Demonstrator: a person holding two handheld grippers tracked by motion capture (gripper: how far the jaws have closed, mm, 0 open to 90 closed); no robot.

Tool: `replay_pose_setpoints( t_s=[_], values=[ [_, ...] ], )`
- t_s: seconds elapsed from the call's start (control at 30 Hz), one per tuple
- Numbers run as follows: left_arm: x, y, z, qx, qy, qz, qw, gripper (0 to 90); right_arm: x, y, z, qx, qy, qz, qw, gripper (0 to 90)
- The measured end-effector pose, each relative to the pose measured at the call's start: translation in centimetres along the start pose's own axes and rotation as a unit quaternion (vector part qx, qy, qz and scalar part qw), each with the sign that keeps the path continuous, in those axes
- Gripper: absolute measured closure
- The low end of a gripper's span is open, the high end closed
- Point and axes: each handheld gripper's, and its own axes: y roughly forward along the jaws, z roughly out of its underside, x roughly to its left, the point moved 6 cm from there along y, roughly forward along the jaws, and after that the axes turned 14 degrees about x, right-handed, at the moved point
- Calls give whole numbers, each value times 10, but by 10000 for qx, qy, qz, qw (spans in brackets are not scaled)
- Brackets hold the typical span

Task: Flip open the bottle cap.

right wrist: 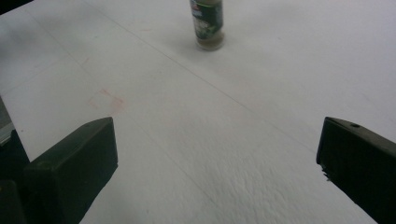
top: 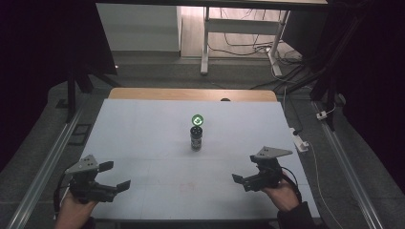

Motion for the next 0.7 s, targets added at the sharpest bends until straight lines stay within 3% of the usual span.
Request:
replay_pose_setpoints(
  t_s=[0.43,0.7],
  values=[
    [9,-14,24,26,-258,-264,9993,0,-17,-30,39,-65,490,351,9982,0],
    [13,-13,35,280,-362,-379,9982,0,-24,-39,54,-14,773,481,9958,0]
  ],
)
